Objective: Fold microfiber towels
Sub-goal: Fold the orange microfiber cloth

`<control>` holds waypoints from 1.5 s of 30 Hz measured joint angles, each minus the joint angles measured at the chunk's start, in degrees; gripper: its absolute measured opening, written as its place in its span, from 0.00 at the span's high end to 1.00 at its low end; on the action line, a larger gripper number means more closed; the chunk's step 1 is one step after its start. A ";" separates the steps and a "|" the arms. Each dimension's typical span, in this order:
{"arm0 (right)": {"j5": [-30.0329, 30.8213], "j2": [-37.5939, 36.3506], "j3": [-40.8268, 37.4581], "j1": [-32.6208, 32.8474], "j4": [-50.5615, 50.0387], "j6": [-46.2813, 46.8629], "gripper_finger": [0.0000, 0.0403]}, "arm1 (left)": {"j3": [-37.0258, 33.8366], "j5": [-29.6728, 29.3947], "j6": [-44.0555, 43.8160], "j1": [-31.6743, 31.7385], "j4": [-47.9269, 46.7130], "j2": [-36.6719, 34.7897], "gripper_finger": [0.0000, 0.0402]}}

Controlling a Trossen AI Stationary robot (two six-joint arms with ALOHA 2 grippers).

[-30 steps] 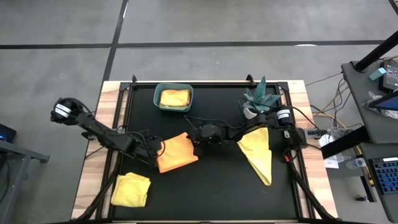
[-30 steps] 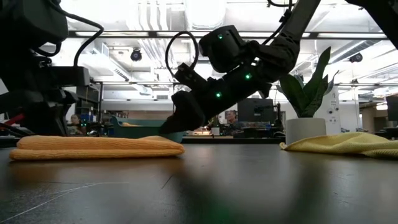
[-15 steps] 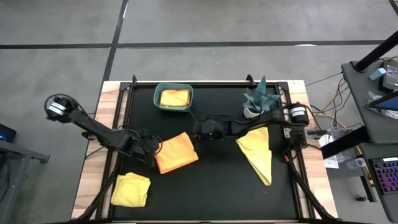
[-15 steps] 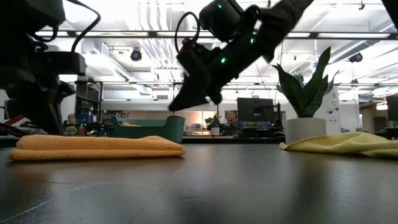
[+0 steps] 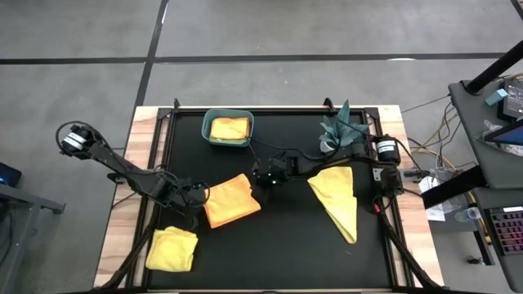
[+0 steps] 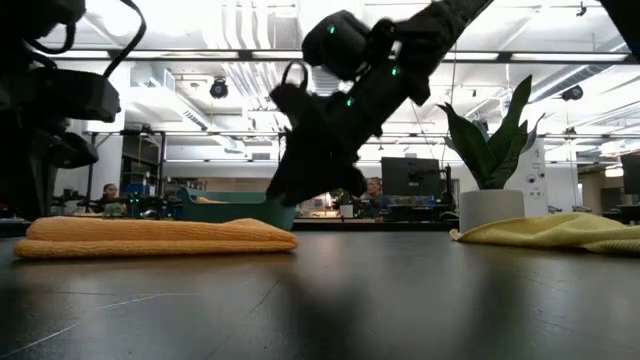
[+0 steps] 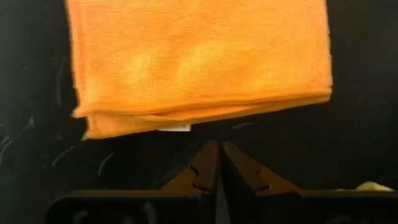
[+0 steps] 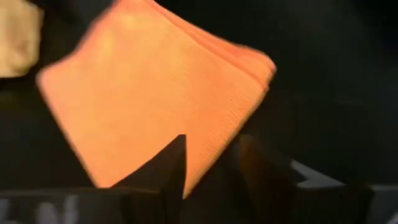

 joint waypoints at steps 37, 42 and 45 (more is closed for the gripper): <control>-1.34 3.09 2.58 -0.59 -3.69 -5.82 0.98 | -0.09 -2.51 0.00 -1.27 10.06 10.33 0.99; 5.47 1.60 7.90 -0.60 -19.38 -9.59 0.98 | -0.44 -3.97 2.75 -1.23 14.59 10.67 0.99; 9.56 1.57 11.62 -0.57 -27.19 -11.28 0.98 | -1.01 -7.42 4.87 -1.08 19.74 10.67 0.99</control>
